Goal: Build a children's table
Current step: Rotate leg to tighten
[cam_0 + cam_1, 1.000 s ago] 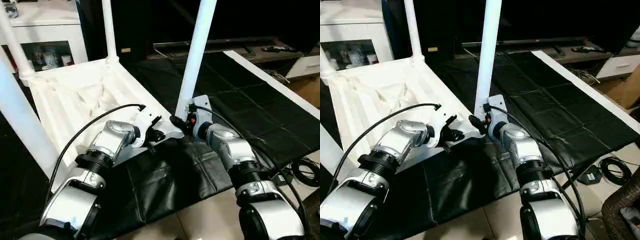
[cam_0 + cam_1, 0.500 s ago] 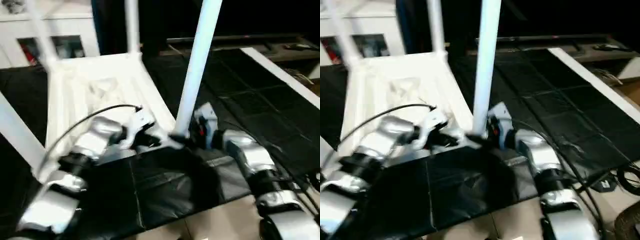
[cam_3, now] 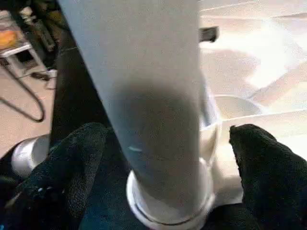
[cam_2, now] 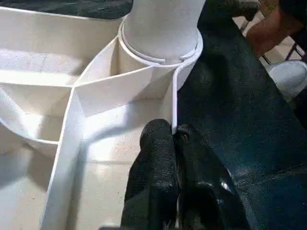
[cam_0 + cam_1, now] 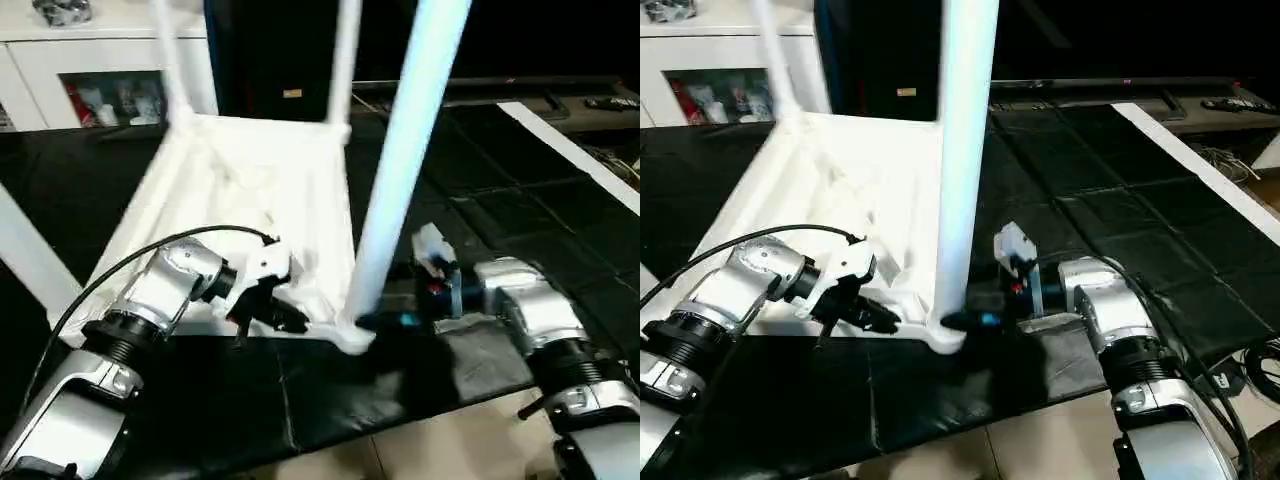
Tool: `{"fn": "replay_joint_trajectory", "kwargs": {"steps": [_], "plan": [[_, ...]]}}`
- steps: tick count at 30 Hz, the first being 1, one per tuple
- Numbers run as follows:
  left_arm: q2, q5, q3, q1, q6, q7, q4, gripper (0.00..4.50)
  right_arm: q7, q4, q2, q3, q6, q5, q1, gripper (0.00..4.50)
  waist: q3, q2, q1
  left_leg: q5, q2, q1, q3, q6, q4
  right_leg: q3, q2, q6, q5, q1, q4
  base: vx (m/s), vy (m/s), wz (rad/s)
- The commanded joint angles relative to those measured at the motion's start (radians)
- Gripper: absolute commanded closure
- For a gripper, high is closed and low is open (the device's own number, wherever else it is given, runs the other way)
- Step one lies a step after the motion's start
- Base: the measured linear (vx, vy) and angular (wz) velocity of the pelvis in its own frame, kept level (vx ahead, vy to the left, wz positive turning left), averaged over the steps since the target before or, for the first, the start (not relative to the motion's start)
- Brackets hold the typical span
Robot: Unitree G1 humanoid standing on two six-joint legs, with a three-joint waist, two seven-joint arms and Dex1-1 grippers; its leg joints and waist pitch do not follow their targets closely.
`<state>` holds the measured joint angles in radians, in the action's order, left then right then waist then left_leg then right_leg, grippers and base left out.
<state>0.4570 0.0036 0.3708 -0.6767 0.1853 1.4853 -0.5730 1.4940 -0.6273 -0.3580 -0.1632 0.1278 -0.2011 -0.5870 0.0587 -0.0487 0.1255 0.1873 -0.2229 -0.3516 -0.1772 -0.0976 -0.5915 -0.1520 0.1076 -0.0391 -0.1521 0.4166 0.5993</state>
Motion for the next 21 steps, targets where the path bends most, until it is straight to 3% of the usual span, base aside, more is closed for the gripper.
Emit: {"fn": "replay_joint_trajectory", "kwargs": {"steps": [1, 6, 8, 21], "plan": [[-0.011, -0.018, 0.019, -0.012, -0.018, 0.048, 0.053, 4.50, 0.036, -0.011, -0.011, -0.010, -0.018, -0.001, -0.013, 0.09, -0.075, -0.002, -0.004, 0.163, -0.021, 0.001, -0.002, 0.040, 0.065, 0.069, 0.055, -0.146, -0.322, -0.066, -0.067, 0.000, 0.000, 0.00], [-0.011, -0.017, 0.023, -0.015, -0.020, 0.053, 0.055, 4.50, 0.051, -0.031, -0.003, -0.024, -0.033, 0.005, -0.017, 0.25, -0.076, -0.001, -0.004, 0.145, -0.021, -0.001, -0.003, 0.044, 0.064, 0.070, 0.054, -0.159, -0.283, -0.066, -0.061, 0.000, 0.000, 0.00], [-0.011, -0.017, 0.023, -0.017, -0.025, 0.054, 0.051, 4.50, 0.055, -0.046, 0.004, -0.022, -0.034, 0.003, -0.023, 0.58, -0.077, -0.001, -0.005, 0.146, -0.021, -0.001, -0.003, 0.044, 0.064, 0.069, 0.054, -0.164, -0.280, -0.067, -0.061, 0.000, 0.000, 0.00], [-0.018, -0.007, 0.019, -0.018, -0.030, 0.028, 0.032, 4.50, 0.080, -0.080, 0.019, -0.021, -0.030, -0.015, -0.031, 1.69, -0.078, 0.001, -0.002, 0.142, -0.022, 0.000, -0.003, 0.043, 0.062, 0.070, 0.053, -0.175, -0.260, -0.068, -0.058, 0.000, 0.000, 0.00]]}}
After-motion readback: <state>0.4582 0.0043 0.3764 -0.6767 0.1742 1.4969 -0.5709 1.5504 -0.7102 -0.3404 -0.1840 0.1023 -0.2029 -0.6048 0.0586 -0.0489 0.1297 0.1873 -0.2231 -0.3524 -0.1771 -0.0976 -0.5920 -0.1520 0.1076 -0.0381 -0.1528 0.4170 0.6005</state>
